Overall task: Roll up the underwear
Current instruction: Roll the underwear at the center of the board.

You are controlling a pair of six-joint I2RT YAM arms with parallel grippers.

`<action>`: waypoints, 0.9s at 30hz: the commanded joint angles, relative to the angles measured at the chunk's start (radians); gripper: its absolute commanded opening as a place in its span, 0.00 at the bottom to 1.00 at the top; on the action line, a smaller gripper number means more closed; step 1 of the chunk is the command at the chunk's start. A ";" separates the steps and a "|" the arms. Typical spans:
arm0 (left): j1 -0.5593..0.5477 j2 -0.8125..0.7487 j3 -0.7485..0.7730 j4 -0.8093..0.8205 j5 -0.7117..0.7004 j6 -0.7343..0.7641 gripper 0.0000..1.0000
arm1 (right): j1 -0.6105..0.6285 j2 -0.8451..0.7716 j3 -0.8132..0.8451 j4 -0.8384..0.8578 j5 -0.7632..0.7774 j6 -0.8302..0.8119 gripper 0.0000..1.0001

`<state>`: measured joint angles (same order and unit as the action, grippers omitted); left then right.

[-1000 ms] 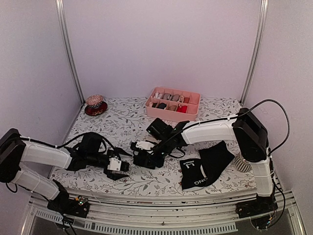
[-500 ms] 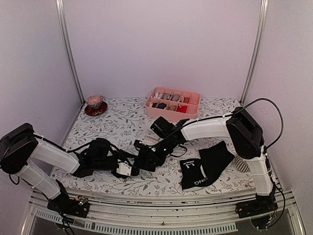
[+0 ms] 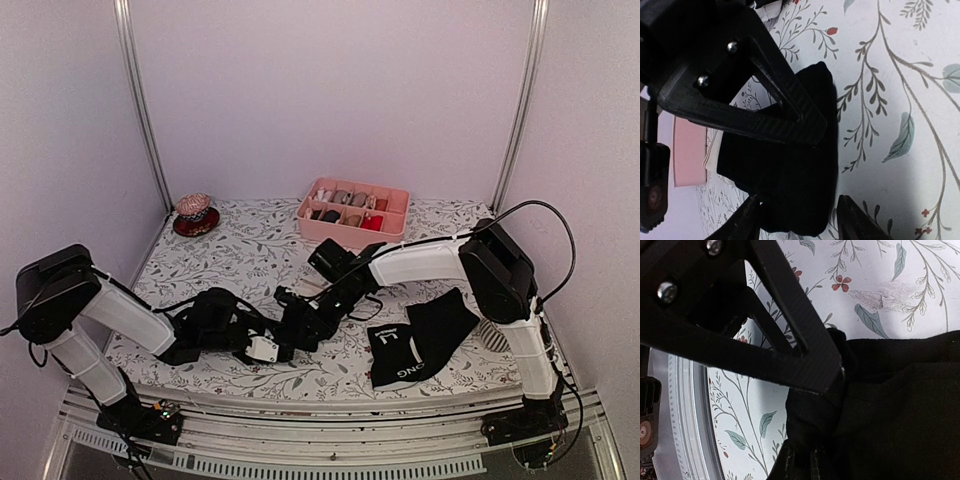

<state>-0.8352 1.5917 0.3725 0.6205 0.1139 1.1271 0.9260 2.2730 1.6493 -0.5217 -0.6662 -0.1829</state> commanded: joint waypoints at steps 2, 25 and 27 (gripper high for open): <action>-0.013 0.026 0.017 -0.024 -0.010 0.014 0.52 | -0.005 0.027 0.020 -0.028 -0.002 -0.010 0.03; -0.033 0.033 0.120 -0.333 0.035 0.005 0.00 | -0.016 -0.056 -0.009 -0.037 0.081 -0.038 0.31; -0.031 0.033 0.162 -0.423 0.055 -0.023 0.00 | -0.017 -0.101 -0.042 -0.018 0.099 -0.042 0.38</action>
<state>-0.8536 1.6291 0.4755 0.4404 0.1108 1.1564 0.9154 2.2623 1.6444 -0.5446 -0.6296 -0.2085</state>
